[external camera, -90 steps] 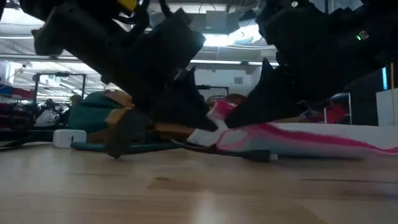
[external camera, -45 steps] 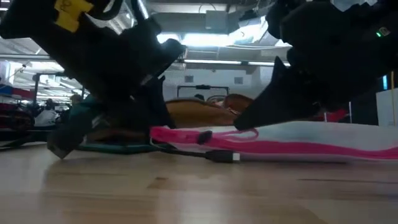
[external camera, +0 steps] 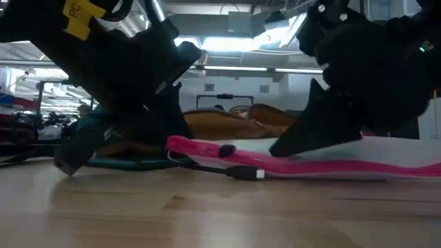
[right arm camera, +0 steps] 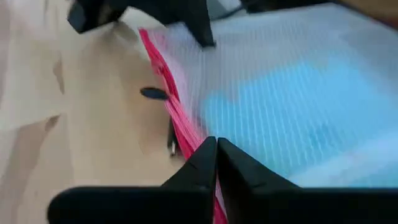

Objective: Unpack backpack
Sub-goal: Open the pink zipper pouch

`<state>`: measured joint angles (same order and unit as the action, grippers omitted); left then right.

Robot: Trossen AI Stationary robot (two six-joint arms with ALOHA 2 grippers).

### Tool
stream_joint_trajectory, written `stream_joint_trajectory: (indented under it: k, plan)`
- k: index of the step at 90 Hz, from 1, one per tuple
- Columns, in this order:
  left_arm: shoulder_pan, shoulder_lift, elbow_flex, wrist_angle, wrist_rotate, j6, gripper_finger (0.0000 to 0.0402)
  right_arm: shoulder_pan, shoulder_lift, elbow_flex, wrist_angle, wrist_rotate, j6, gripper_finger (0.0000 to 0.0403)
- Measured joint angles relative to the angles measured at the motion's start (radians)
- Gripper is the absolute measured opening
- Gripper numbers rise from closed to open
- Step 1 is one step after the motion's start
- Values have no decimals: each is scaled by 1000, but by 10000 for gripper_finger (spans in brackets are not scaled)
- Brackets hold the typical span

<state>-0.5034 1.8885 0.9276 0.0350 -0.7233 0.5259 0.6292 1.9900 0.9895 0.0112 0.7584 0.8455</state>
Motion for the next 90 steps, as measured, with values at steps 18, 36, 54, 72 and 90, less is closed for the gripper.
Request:
stream_joint_trajectory:
  k: [18,36,54,72,90]
  plan:
    - [1,0,0,3,-4,1,0,1,0,0,-61,-19,65,0]
    - [2,-1,0,8,-1,1,0,0,3,-3,18,-22,4,1]
    - [7,-1,0,69,24,20,0,0,18,-2,276,-43,-189,2]
    - [9,-1,0,152,33,48,0,-3,62,-2,432,-81,-302,21]
    - [9,-1,0,250,29,71,0,-16,76,-2,433,-91,-304,97]
